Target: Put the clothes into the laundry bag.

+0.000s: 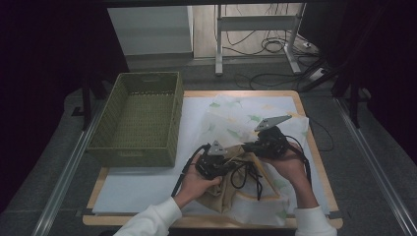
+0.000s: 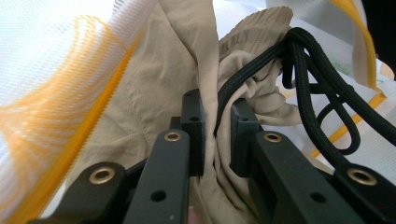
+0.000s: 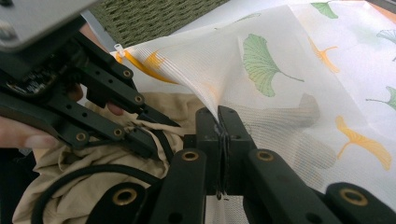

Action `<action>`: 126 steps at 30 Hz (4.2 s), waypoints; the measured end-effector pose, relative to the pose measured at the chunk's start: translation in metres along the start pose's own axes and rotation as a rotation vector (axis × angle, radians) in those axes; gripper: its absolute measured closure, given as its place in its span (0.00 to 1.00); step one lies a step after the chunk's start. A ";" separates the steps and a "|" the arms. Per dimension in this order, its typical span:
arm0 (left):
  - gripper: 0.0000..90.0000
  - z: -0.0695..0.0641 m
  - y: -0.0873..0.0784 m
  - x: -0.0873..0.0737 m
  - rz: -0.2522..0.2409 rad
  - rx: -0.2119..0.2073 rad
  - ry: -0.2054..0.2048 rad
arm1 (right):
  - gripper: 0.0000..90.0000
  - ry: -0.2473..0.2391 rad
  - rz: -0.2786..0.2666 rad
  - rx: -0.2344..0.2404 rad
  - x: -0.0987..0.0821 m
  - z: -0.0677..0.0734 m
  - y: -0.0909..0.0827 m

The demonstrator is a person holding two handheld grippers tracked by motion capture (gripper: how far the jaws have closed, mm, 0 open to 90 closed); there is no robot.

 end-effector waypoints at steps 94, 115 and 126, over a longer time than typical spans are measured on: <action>0.33 0.011 -0.061 -0.046 -0.012 -0.038 -0.022 | 0.97 0.038 0.011 -0.004 -0.008 -0.012 0.005; 1.00 0.000 -0.062 -0.069 0.083 -0.142 0.000 | 0.97 0.038 -0.001 -0.020 -0.007 -0.014 0.002; 1.00 -0.015 -0.043 -0.080 0.143 -0.152 0.055 | 0.97 0.036 0.007 -0.017 -0.007 -0.012 0.004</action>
Point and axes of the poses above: each handheld gripper's, and its own axes: y roughly forward along the jaws, x roughly out of its top, z roughly to its left, the point moved 6 cm from there along y, roughly forward along the jaws, and after that the axes turned 9 degrees about x, right-handed, at the moved point
